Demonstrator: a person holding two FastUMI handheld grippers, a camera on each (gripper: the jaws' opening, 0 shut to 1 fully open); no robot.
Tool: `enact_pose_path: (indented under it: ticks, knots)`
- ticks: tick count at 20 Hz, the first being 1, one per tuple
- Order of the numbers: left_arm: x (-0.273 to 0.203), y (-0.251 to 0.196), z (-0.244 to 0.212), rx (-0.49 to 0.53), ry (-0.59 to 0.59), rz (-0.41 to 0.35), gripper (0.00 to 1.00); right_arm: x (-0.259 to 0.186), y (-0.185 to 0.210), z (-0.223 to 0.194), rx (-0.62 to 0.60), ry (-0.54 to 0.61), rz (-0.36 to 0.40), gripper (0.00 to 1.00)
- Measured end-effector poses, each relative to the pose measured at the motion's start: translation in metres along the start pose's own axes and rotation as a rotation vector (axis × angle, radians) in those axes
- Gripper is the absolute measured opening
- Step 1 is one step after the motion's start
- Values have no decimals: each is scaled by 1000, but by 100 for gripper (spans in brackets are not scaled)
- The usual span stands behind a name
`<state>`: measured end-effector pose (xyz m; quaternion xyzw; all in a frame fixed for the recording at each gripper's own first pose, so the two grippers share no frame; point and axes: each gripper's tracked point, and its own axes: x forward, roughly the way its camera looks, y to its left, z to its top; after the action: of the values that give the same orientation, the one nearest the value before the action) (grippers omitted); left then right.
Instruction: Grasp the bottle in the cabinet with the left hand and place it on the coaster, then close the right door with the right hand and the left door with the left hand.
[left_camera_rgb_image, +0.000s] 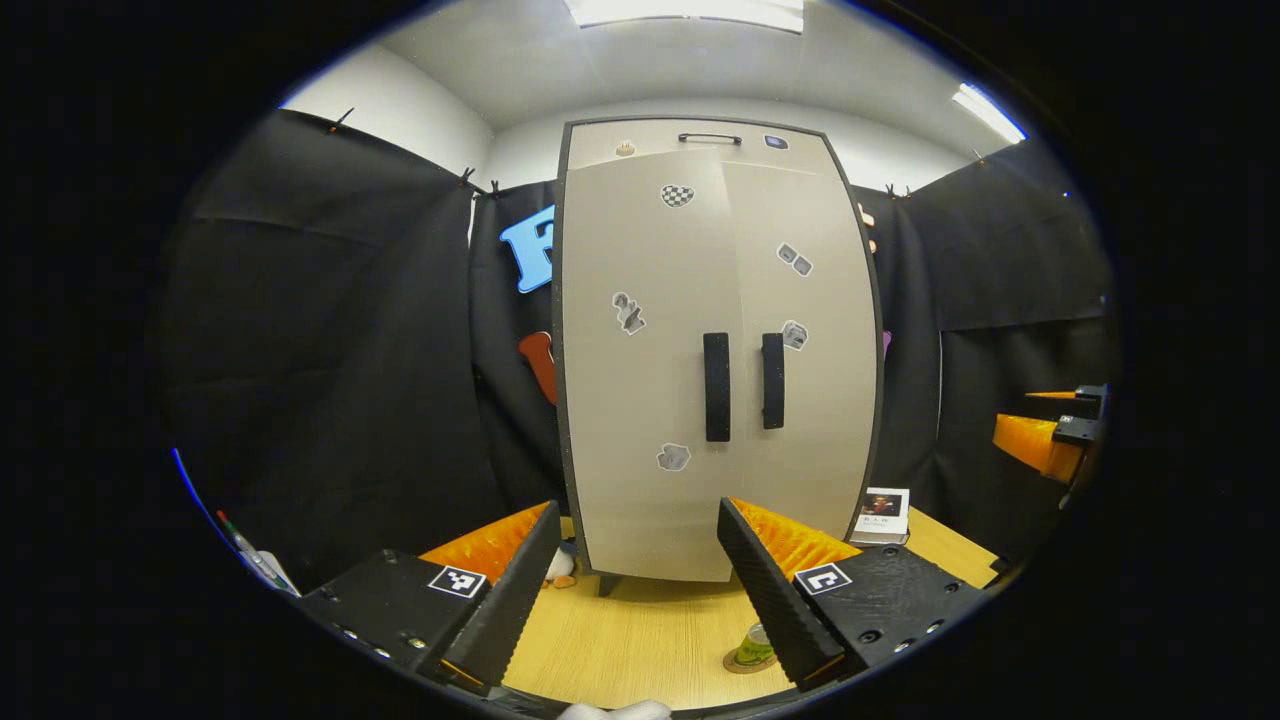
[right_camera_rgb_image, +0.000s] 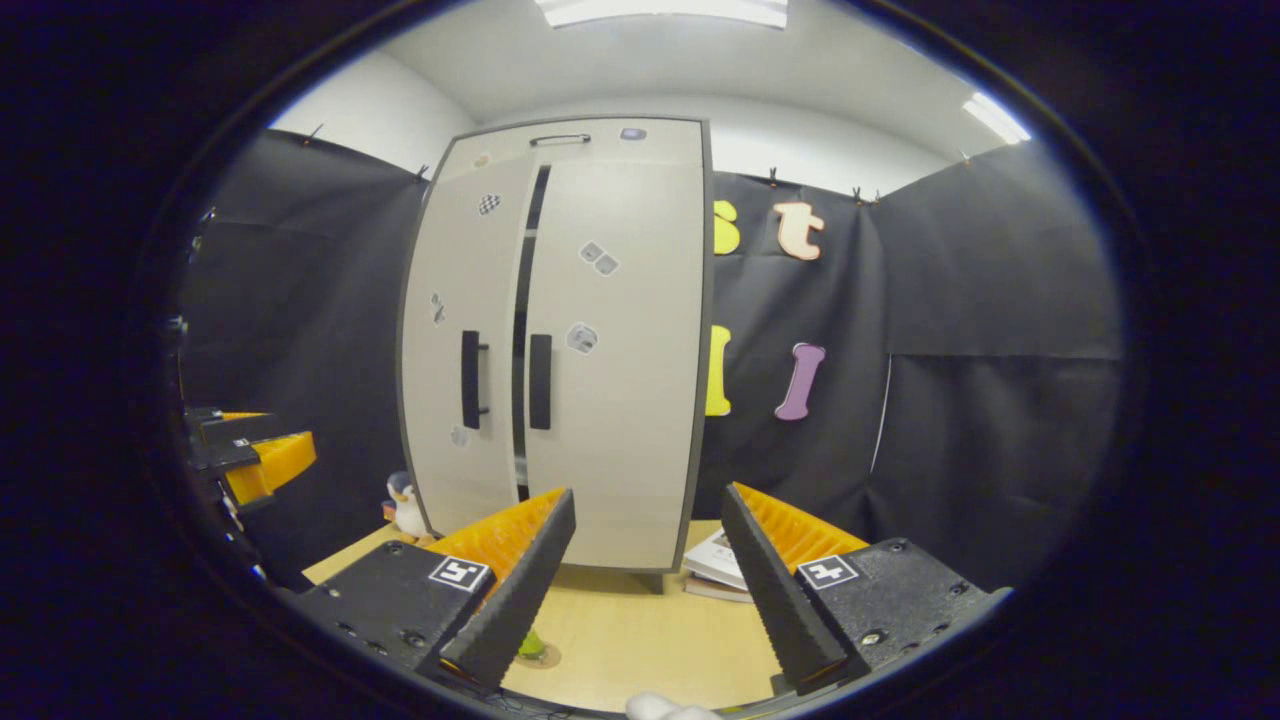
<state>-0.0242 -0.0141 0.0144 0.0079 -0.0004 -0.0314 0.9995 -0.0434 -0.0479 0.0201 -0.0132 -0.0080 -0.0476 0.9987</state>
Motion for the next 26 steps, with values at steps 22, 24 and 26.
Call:
enact_pose_path:
  ticks: [22,24,26]
  knots:
    - [2,-2,0,6,-2,-13,96,-4,1,0,1,-4,-8,96]
    - [2,-3,1,7,-4,-15,96,-4,0,-1,1,-1,-8,97]
    - [2,-5,3,8,-7,-16,96,-4,0,2,2,-6,-9,97]
